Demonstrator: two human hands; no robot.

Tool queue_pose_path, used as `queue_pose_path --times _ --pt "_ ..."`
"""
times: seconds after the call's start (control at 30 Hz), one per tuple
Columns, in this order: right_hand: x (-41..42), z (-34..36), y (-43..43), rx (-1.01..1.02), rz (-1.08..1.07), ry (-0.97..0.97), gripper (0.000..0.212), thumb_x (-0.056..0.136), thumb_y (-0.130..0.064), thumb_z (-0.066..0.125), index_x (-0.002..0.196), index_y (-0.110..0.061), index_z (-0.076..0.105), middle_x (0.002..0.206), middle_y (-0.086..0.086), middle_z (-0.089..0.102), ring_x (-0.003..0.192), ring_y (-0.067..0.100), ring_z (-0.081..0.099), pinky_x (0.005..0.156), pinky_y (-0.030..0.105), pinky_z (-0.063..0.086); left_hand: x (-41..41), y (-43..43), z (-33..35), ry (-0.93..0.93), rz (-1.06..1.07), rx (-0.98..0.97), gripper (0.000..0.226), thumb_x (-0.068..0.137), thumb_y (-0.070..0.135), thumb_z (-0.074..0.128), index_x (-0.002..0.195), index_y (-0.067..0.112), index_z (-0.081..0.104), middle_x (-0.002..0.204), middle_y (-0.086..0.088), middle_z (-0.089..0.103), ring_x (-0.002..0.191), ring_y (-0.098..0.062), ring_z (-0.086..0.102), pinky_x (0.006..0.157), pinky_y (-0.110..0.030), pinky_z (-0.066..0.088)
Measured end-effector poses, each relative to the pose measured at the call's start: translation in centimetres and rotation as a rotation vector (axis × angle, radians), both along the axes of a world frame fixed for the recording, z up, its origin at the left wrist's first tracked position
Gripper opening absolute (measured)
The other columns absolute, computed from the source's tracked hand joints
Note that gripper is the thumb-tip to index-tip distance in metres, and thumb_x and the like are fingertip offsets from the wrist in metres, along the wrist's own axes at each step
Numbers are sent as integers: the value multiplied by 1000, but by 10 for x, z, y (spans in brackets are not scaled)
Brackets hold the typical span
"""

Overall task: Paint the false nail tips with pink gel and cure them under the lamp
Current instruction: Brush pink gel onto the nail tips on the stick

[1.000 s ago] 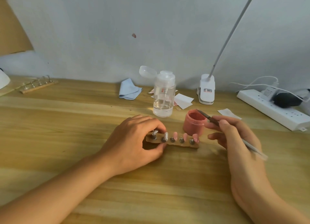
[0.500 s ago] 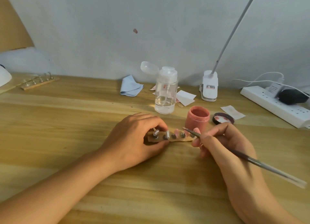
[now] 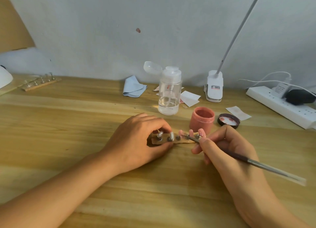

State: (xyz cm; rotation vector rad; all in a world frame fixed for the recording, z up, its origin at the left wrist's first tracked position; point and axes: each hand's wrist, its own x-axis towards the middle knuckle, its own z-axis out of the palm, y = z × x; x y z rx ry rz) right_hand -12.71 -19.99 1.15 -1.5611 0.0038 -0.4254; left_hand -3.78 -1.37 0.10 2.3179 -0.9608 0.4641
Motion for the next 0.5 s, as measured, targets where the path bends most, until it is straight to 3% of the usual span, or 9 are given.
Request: queue_pose_path --times 0.23,0.43,0.5 --pt "-1 1 0 -9 0 8 19 89 -5 64 74 -2 52 64 5 72 58 -5 60 60 5 41 1 0 0 -2 -7 15 18 80 45 72 93 33 67 87 23 64 84 -1 54 75 -21 43" --pt "-3 2 2 -25 55 14 18 84 -2 71 78 -3 54 71 2 75 91 -4 67 75 6 44 2 -1 0 -5 -6 24 23 80 51 65 94 33 67 88 24 63 85 0 54 76 -20 43" --pt "-4 4 3 -54 63 15 21 77 -11 74 79 -4 55 74 -4 76 89 -6 66 75 5 44 2 -1 0 -10 -4 20 24 79 52 63 94 34 67 88 24 63 85 0 54 76 -20 43"
